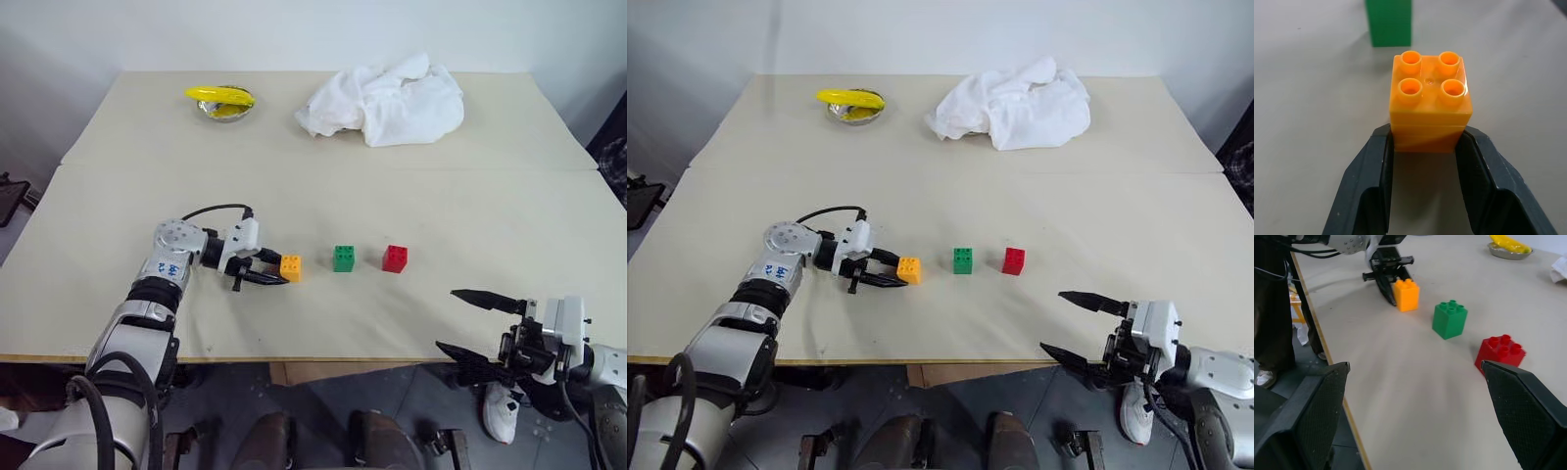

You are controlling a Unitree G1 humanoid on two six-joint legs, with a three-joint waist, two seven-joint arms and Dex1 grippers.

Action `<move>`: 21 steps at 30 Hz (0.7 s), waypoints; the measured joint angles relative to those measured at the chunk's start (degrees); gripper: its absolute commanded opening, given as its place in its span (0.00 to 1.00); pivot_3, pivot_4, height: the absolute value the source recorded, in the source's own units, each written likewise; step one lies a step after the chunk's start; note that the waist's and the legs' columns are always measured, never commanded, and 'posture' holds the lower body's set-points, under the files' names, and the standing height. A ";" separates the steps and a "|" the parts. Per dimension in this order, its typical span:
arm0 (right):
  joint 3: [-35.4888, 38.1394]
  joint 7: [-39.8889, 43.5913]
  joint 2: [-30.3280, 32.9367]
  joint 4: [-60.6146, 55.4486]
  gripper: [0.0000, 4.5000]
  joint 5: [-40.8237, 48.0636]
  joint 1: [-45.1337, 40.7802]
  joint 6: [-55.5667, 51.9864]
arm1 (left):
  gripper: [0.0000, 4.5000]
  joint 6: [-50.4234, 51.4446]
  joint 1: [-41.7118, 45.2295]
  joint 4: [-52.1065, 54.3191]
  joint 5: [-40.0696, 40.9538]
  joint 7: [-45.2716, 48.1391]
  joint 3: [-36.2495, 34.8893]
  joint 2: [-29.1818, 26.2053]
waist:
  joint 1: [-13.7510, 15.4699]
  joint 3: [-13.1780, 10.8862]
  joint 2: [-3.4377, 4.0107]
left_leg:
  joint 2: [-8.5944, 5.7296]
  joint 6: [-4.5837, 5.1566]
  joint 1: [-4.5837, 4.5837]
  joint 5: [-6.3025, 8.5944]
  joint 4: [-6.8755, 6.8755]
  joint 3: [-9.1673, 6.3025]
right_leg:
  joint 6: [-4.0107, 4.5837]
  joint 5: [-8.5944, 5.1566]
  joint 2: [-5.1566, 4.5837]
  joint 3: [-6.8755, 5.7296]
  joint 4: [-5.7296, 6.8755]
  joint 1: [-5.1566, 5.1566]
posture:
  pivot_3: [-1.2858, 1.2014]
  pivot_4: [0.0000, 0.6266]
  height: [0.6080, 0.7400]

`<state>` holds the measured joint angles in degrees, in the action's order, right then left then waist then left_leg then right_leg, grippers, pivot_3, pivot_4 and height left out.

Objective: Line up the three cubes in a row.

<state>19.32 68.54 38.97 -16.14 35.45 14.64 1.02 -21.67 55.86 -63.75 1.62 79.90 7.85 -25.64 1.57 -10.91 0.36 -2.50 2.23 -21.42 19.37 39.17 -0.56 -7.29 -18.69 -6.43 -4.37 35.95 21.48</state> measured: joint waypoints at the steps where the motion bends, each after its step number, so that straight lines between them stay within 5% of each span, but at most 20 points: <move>1: 0.01 -0.33 -0.14 -0.36 1.00 0.01 0.28 0.00 | 0.33 0.06 0.14 -0.22 -0.05 -0.30 0.00 0.13 | 0.01 0.00 0.00 | -0.04 0.02 0.00 -0.01 0.00 0.00 | -0.01 0.01 -0.02 0.00 0.00 0.00 | 0.52 0.24 1.00; 18: 0.86 -1.80 -0.41 -1.75 1.00 0.37 1.48 0.06 | 0.33 -0.47 3.62 -5.21 -2.76 -2.86 -0.43 2.10 | 0.13 0.01 -0.01 | -0.13 0.08 0.00 -0.05 0.02 -0.04 | -0.05 0.03 -0.06 0.00 0.01 -0.03 | 0.52 0.24 1.00; 21: 0.86 -1.26 -0.41 -1.61 1.00 0.39 1.23 0.11 | 0.52 -0.29 3.87 -5.98 -3.13 -3.21 -0.51 2.23 | 0.12 0.01 -0.01 | -0.13 0.08 0.00 -0.05 0.02 -0.04 | -0.05 0.03 -0.06 0.00 0.01 -0.03 | 0.52 0.24 1.00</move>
<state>20.18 67.28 38.56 -17.75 35.84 15.86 1.13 -21.97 59.74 -69.73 -1.51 76.69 7.34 -23.41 1.69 -10.90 0.35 -2.63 2.31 -21.41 19.31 39.19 -0.61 -7.34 -18.66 -6.49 -4.37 35.96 21.45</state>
